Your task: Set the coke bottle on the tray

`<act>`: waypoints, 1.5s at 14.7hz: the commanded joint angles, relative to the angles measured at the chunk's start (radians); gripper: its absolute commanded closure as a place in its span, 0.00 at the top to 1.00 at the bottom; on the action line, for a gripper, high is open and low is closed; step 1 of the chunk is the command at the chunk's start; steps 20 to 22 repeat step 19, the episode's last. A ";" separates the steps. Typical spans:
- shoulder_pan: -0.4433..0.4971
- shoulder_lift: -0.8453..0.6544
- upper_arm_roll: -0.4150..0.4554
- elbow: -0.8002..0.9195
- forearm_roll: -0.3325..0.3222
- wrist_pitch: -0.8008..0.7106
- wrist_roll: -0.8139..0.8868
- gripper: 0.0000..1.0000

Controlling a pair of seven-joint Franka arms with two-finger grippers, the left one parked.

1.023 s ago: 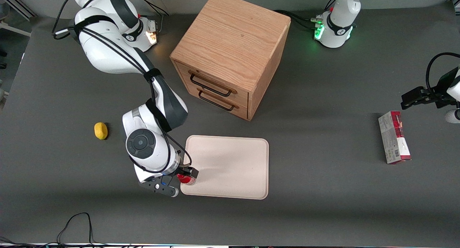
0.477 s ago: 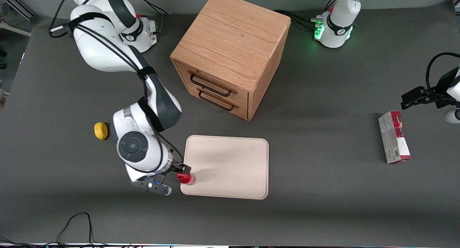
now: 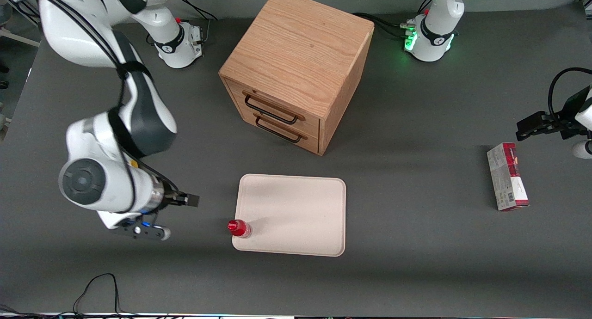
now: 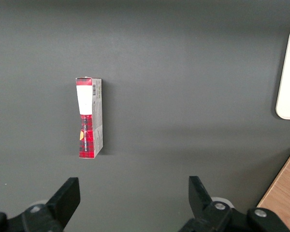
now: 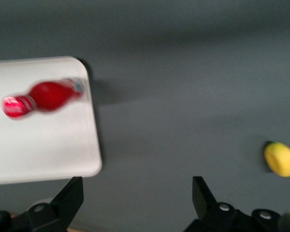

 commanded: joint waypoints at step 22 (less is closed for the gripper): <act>-0.038 -0.717 -0.207 -0.662 0.131 -0.011 -0.402 1.00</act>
